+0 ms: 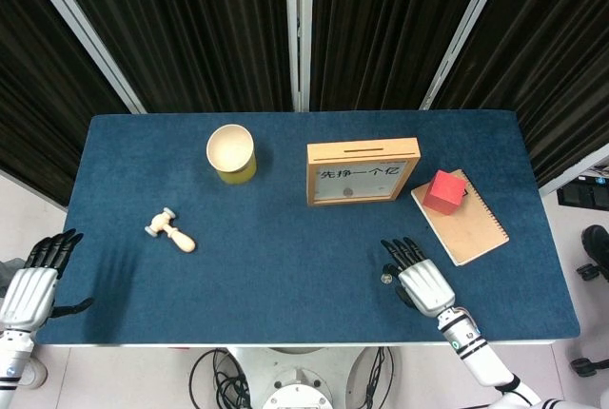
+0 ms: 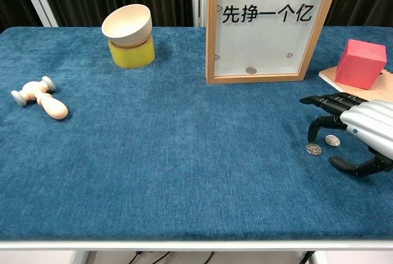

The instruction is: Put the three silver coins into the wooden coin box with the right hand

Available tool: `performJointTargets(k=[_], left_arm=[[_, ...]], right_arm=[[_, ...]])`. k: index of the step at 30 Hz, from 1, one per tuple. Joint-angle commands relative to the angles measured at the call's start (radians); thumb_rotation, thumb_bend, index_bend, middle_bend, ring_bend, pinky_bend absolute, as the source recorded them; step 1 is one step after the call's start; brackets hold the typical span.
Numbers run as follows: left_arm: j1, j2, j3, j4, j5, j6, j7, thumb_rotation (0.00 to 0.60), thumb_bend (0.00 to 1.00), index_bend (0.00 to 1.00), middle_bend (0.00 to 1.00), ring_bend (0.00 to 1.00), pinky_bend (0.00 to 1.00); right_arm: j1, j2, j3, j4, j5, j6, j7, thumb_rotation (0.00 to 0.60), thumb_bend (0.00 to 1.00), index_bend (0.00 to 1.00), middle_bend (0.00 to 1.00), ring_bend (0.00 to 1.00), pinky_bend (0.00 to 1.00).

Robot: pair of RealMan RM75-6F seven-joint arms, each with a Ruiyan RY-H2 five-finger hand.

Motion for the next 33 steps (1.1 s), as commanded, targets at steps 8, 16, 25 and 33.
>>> performJointTargets(k=[8, 16, 25, 33], left_arm=[[-0.001, 0.000, -0.002, 0.003, -0.001, 0.001, -0.008, 0.600, 0.00, 0.02, 0.00, 0.00, 0.00], [0.000, 0.001, -0.005, 0.008, -0.004, 0.003, -0.018, 0.600, 0.00, 0.02, 0.00, 0.00, 0.00], [-0.003, -0.004, -0.006, 0.023, -0.004, 0.000, -0.034, 0.600, 0.00, 0.02, 0.00, 0.00, 0.00], [-0.008, -0.011, -0.004, 0.040, 0.001, -0.007, -0.048, 0.600, 0.00, 0.02, 0.00, 0.00, 0.00]], right_arm=[[0.000, -0.003, 0.010, -0.009, 0.002, -0.016, 0.000, 0.600, 0.35, 0.38, 0.02, 0.00, 0.00], [0.002, -0.005, 0.014, -0.016, 0.007, -0.035, -0.017, 0.600, 0.35, 0.40, 0.02, 0.00, 0.00], [-0.003, -0.009, 0.020, -0.015, 0.014, -0.041, -0.032, 0.600, 0.36, 0.45, 0.02, 0.00, 0.00], [-0.010, -0.031, 0.028, 0.016, 0.010, -0.025, -0.043, 0.600, 0.37, 0.52, 0.03, 0.00, 0.00]])
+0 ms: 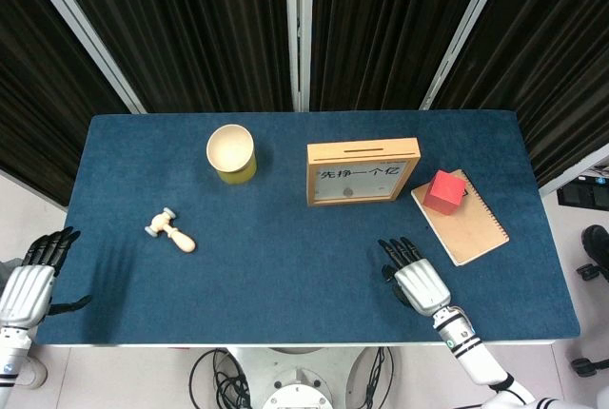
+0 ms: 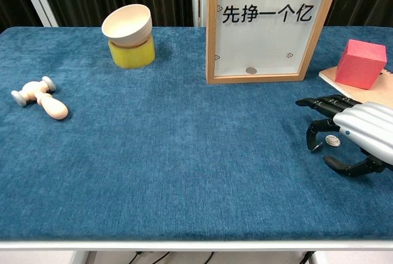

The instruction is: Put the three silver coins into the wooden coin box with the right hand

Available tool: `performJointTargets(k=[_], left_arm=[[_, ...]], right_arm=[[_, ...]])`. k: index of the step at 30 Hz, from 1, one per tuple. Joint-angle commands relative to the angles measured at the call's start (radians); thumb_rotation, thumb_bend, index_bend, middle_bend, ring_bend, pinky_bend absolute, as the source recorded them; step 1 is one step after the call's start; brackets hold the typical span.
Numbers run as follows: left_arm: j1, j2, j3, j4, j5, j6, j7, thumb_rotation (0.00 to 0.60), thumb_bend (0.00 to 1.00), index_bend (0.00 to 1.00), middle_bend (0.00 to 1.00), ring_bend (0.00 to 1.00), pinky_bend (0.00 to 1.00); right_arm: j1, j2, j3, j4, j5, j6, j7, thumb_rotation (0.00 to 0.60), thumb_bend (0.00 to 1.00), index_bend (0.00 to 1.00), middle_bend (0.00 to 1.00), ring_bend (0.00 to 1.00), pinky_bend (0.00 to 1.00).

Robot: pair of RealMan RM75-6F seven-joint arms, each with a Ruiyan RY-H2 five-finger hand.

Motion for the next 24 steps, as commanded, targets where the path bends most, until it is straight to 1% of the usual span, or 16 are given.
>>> performJointTargets(k=[1, 11, 13, 15, 17, 24], left_arm=[[-0.002, -0.003, 0.001, 0.005, 0.001, -0.002, -0.005, 0.600, 0.00, 0.02, 0.00, 0.00, 0.00], [-0.002, -0.008, 0.000, 0.018, 0.005, 0.005, -0.019, 0.600, 0.00, 0.02, 0.00, 0.00, 0.00], [-0.002, -0.009, 0.001, 0.020, 0.006, 0.005, -0.019, 0.600, 0.00, 0.02, 0.00, 0.00, 0.00], [-0.002, -0.009, 0.001, 0.020, 0.006, 0.006, -0.019, 0.600, 0.00, 0.02, 0.00, 0.00, 0.00], [-0.001, -0.009, 0.001, 0.020, 0.006, 0.007, -0.020, 0.600, 0.00, 0.02, 0.00, 0.00, 0.00], [0.000, -0.009, 0.002, 0.017, 0.009, 0.012, -0.019, 0.600, 0.00, 0.02, 0.00, 0.00, 0.00]], right_arm=[[-0.004, -0.010, 0.002, 0.018, -0.006, 0.011, -0.004, 0.600, 0.37, 0.53, 0.03, 0.00, 0.00], [-0.005, -0.024, 0.006, 0.045, -0.024, 0.029, 0.009, 0.600, 0.37, 0.54, 0.03, 0.00, 0.00], [-0.004, -0.024, 0.005, 0.047, -0.027, 0.029, 0.011, 0.600, 0.37, 0.53, 0.03, 0.00, 0.00], [-0.004, -0.023, 0.004, 0.048, -0.030, 0.030, 0.014, 0.600, 0.37, 0.49, 0.03, 0.00, 0.00], [-0.004, -0.021, 0.004, 0.048, -0.033, 0.031, 0.018, 0.600, 0.37, 0.47, 0.03, 0.00, 0.00], [-0.005, -0.014, -0.001, 0.045, -0.046, 0.040, 0.034, 0.600, 0.37, 0.45, 0.03, 0.00, 0.00]])
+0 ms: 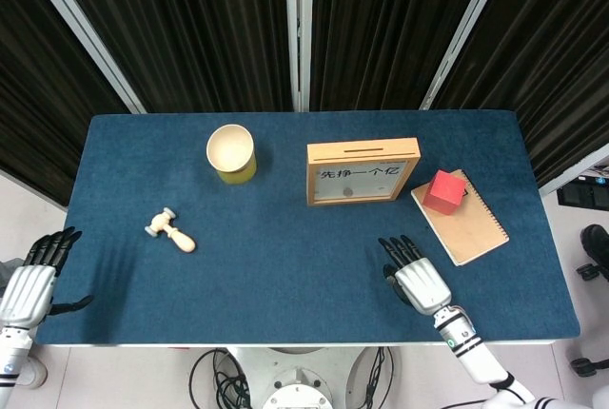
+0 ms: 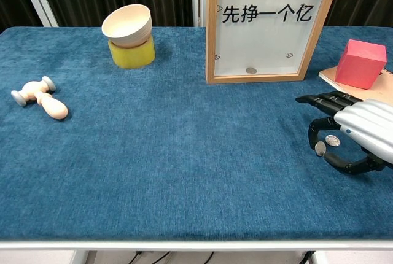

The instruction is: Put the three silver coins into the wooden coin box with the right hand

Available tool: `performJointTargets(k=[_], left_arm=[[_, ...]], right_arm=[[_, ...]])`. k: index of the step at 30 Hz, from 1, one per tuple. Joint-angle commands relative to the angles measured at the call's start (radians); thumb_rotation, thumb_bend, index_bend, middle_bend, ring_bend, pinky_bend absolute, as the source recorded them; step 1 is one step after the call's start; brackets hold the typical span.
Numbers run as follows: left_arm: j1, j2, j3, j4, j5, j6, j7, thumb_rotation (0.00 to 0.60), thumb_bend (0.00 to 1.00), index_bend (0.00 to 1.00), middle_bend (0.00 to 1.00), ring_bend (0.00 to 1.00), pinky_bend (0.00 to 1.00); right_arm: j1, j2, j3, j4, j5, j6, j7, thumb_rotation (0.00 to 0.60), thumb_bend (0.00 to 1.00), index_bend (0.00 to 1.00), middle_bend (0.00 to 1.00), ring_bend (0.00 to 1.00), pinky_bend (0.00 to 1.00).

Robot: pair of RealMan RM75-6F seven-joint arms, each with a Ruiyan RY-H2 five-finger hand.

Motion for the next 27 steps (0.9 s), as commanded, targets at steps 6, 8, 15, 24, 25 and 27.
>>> performJointTargets(k=[6, 8, 15, 24, 25, 27], left_arm=[[-0.001, 0.002, 0.002, -0.005, 0.003, 0.000, 0.002, 0.600, 0.00, 0.02, 0.00, 0.00, 0.00], [-0.001, 0.003, 0.002, -0.007, 0.003, 0.000, 0.004, 0.600, 0.00, 0.02, 0.00, 0.00, 0.00], [-0.001, 0.004, 0.002, -0.011, 0.004, 0.002, 0.006, 0.600, 0.00, 0.02, 0.00, 0.00, 0.00], [-0.002, 0.005, 0.003, -0.013, 0.005, 0.002, 0.006, 0.600, 0.00, 0.02, 0.00, 0.00, 0.00], [-0.002, 0.006, 0.003, -0.014, 0.005, 0.002, 0.007, 0.600, 0.00, 0.02, 0.00, 0.00, 0.00], [-0.001, 0.007, 0.004, -0.015, 0.005, 0.003, 0.009, 0.600, 0.00, 0.02, 0.00, 0.00, 0.00]], right_arm=[[-0.005, 0.015, 0.000, -0.013, -0.007, 0.015, 0.008, 0.600, 0.37, 0.48, 0.03, 0.00, 0.00], [-0.006, 0.017, 0.000, -0.015, -0.007, 0.015, 0.007, 0.600, 0.37, 0.49, 0.03, 0.00, 0.00], [-0.007, 0.018, 0.002, -0.018, -0.004, 0.011, 0.006, 0.600, 0.37, 0.56, 0.03, 0.00, 0.00], [-0.008, 0.031, 0.013, -0.042, -0.008, 0.030, 0.012, 0.600, 0.37, 0.65, 0.04, 0.00, 0.00], [-0.007, 0.040, 0.020, -0.058, -0.015, 0.047, 0.017, 0.600, 0.37, 0.65, 0.04, 0.00, 0.00], [-0.005, 0.060, 0.036, -0.091, -0.029, 0.079, 0.023, 0.600, 0.37, 0.66, 0.03, 0.00, 0.00]])
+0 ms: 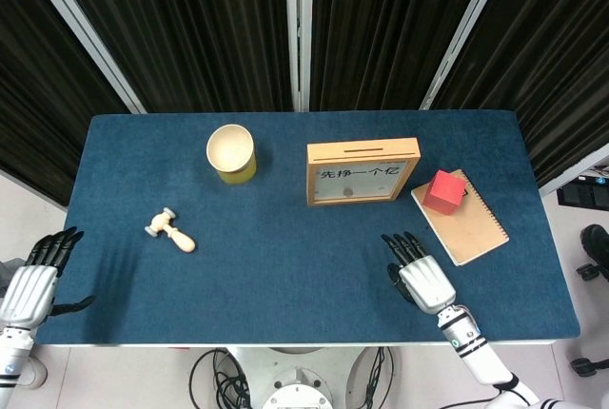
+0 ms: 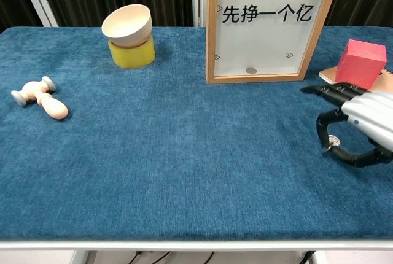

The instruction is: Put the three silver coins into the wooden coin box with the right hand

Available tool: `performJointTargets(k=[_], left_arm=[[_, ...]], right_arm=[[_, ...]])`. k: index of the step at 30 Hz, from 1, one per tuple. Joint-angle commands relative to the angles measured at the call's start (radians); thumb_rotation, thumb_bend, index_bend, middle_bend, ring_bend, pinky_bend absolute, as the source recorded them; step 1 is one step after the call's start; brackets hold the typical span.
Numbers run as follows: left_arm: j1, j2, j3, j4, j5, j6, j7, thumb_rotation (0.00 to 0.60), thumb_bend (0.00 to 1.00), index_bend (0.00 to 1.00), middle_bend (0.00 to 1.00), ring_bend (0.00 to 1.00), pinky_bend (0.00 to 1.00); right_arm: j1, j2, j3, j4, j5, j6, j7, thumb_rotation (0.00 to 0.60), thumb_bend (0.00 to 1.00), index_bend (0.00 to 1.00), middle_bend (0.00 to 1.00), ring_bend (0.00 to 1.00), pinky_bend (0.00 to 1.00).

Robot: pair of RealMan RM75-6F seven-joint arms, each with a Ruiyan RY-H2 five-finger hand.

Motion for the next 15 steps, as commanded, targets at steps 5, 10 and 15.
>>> performJointTargets(k=[5, 10, 15], left_arm=[[0.005, 0.007, 0.001, -0.013, 0.002, 0.009, 0.007, 0.600, 0.00, 0.02, 0.00, 0.00, 0.00], [0.007, 0.013, 0.003, -0.028, 0.005, 0.014, 0.018, 0.600, 0.00, 0.02, 0.00, 0.00, 0.00], [0.006, 0.017, 0.004, -0.040, 0.010, 0.015, 0.033, 0.600, 0.00, 0.02, 0.00, 0.00, 0.00]], right_arm=[[0.026, 0.134, 0.105, -0.225, -0.044, 0.129, 0.022, 0.600, 0.37, 0.67, 0.04, 0.00, 0.00], [0.061, 0.265, 0.218, -0.436, -0.019, 0.151, -0.005, 0.600, 0.38, 0.68, 0.04, 0.00, 0.00], [0.126, 0.355, 0.358, -0.577, 0.102, 0.093, -0.075, 0.600, 0.42, 0.70, 0.04, 0.00, 0.00]])
